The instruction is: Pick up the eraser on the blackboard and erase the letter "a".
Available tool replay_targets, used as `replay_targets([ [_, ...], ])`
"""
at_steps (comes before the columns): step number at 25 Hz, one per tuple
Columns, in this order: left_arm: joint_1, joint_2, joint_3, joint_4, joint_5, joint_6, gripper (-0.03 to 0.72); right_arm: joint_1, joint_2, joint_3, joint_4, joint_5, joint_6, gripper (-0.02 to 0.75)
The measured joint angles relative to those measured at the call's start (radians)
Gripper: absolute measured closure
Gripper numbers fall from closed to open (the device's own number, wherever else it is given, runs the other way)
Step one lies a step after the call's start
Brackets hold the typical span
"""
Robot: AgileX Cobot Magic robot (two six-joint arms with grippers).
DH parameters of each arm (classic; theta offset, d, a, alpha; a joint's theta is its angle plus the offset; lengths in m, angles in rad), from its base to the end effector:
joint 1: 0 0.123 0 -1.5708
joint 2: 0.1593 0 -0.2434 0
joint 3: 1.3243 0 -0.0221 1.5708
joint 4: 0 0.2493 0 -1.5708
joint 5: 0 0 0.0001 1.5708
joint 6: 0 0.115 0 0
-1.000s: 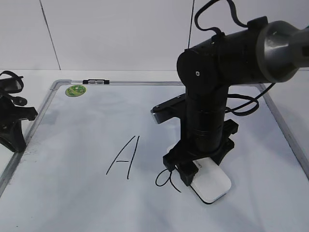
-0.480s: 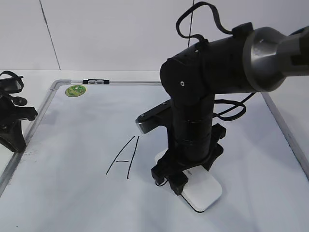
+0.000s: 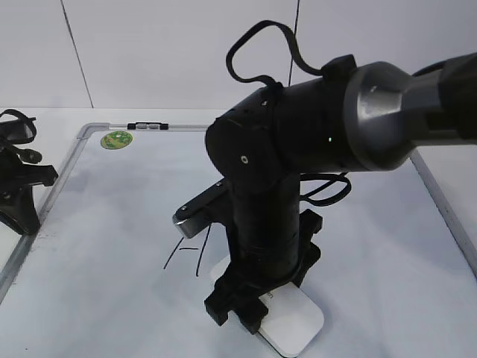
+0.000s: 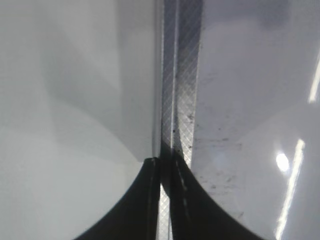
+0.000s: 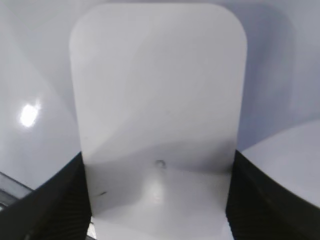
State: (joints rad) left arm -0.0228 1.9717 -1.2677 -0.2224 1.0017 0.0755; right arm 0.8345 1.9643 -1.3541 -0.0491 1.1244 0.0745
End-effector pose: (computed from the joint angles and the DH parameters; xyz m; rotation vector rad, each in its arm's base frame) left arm 0.3407 -0.0292 0.0901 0.0407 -3.0854 0.2871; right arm 0.2361 0.2529 0.1102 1.1789 -2.8561 0.1123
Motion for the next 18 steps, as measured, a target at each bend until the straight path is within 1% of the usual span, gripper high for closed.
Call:
replay_targets([
  [4, 0.0, 0.0, 0.0, 0.0, 0.0, 0.0, 0.673, 0.012, -0.001, 0.0, 0.001, 0.003, 0.008, 0.179],
  [7, 0.0, 0.0, 0.0, 0.0, 0.0, 0.0, 0.673, 0.02, -0.023, 0.004, -0.034, 0.013, 0.046, 0.179],
  [12, 0.0, 0.0, 0.0, 0.0, 0.0, 0.0, 0.673, 0.019, -0.13, 0.005, -0.165, 0.051, 0.133, 0.179],
  [18, 0.0, 0.0, 0.0, 0.0, 0.0, 0.0, 0.673, 0.019, -0.206, 0.005, -0.326, 0.076, 0.264, 0.179],
])
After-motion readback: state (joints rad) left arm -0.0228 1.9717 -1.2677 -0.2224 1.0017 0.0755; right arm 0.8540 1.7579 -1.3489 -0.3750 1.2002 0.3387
